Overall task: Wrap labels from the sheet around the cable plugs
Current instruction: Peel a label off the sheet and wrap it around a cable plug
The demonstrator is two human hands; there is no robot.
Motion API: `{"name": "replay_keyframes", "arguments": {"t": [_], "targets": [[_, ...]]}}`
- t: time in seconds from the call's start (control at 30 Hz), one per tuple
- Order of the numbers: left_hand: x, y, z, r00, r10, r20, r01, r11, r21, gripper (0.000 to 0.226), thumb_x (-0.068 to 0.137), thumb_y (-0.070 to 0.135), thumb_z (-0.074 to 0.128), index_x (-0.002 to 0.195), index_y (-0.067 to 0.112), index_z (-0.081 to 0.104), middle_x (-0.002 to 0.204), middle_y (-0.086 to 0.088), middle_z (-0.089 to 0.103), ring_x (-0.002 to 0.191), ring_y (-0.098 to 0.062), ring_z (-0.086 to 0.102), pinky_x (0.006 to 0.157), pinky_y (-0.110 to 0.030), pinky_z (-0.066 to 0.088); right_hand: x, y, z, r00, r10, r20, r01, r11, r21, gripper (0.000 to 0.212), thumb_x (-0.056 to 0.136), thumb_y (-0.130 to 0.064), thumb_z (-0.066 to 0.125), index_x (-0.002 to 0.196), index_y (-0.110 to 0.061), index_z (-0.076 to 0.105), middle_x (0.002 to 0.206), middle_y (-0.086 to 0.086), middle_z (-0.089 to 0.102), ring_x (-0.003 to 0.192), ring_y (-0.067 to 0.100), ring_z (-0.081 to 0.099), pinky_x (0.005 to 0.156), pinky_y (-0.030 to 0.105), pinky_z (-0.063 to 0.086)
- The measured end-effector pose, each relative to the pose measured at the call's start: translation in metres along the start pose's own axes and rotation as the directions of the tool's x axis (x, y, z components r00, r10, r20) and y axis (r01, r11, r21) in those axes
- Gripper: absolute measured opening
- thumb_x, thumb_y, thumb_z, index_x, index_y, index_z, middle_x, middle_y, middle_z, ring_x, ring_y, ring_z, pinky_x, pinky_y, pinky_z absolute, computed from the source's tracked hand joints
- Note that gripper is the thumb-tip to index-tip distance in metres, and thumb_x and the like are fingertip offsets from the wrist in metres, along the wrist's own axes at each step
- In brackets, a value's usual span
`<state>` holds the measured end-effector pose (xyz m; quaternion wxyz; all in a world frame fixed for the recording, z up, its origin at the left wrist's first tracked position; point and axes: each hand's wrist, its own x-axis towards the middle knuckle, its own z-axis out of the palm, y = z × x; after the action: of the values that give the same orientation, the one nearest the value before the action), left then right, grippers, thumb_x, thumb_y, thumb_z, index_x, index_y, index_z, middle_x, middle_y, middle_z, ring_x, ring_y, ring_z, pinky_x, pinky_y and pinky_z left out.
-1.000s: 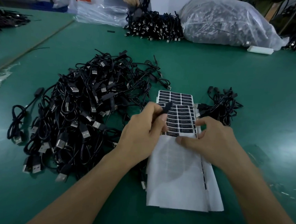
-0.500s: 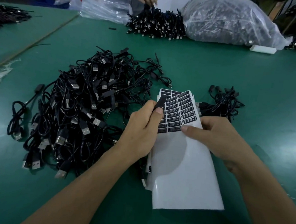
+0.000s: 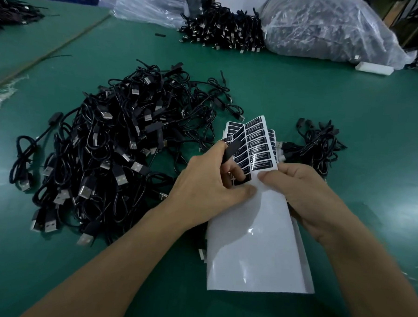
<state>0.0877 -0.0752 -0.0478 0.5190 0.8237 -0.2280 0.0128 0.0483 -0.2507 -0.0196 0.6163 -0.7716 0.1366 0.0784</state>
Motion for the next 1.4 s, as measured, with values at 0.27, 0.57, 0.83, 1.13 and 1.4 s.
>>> {"name": "replay_keyframes", "arguments": {"t": [0.27, 0.57, 0.83, 1.13, 1.4], "targets": [[0.0, 0.001, 0.001, 1.0, -0.012, -0.016, 0.012, 1.0, 0.017, 0.047, 0.066, 0.043, 0.08, 0.071, 0.037, 0.034, 0.084, 0.022, 0.071, 0.07, -0.009, 0.066, 0.068, -0.047, 0.058, 0.001, 0.001, 0.005, 0.999, 0.001, -0.035, 0.0, 1.0, 0.027, 0.023, 0.09, -0.017, 0.07, 0.07, -0.007, 0.076, 0.065, 0.012, 0.068, 0.052, 0.019, 0.059, 0.049, 0.025, 0.048], [0.001, -0.001, 0.001, 1.0, -0.004, -0.027, 0.005, 1.0, 0.019, 0.048, 0.074, 0.033, 0.08, 0.074, 0.026, 0.032, 0.079, 0.019, 0.073, 0.069, -0.005, 0.067, 0.07, -0.048, 0.058, -0.001, 0.0, 0.009, 0.999, -0.032, -0.01, 0.032, 0.999, 0.023, 0.037, 0.092, -0.017, 0.068, 0.056, -0.013, 0.071, 0.053, 0.004, 0.061, 0.043, 0.013, 0.052, 0.046, 0.02, 0.041], [0.002, -0.003, 0.0, 1.0, -0.012, -0.028, 0.013, 1.0, 0.025, 0.045, 0.078, 0.021, 0.078, 0.072, 0.027, 0.033, 0.078, 0.013, 0.075, 0.074, -0.01, 0.07, 0.072, -0.049, 0.058, -0.001, 0.001, 0.009, 1.0, -0.029, -0.007, 0.029, 0.999, 0.016, 0.033, 0.095, -0.018, 0.066, 0.065, -0.005, 0.071, 0.062, 0.01, 0.064, 0.049, 0.016, 0.053, 0.05, 0.024, 0.042], [0.002, -0.002, 0.002, 0.999, -0.021, -0.038, 0.023, 0.999, 0.036, 0.04, 0.073, 0.029, 0.07, 0.071, 0.026, 0.03, 0.074, 0.015, 0.073, 0.071, -0.015, 0.069, 0.068, -0.05, 0.057, -0.001, 0.001, 0.01, 0.999, -0.043, -0.017, 0.043, 0.999, 0.005, 0.034, 0.095, -0.016, 0.065, 0.062, -0.008, 0.073, 0.057, 0.007, 0.062, 0.045, 0.011, 0.052, 0.045, 0.017, 0.041], [0.003, -0.006, 0.002, 0.998, -0.015, -0.063, 0.019, 0.998, 0.055, 0.041, 0.079, 0.021, 0.071, 0.071, 0.024, 0.031, 0.074, 0.008, 0.074, 0.073, -0.014, 0.068, 0.066, -0.047, 0.056, -0.002, -0.002, 0.013, 0.997, -0.026, -0.068, 0.025, 1.0, -0.007, 0.052, 0.092, -0.014, 0.066, 0.04, -0.018, 0.056, 0.042, -0.003, 0.044, 0.035, 0.01, 0.037, 0.039, 0.016, 0.031]]}}
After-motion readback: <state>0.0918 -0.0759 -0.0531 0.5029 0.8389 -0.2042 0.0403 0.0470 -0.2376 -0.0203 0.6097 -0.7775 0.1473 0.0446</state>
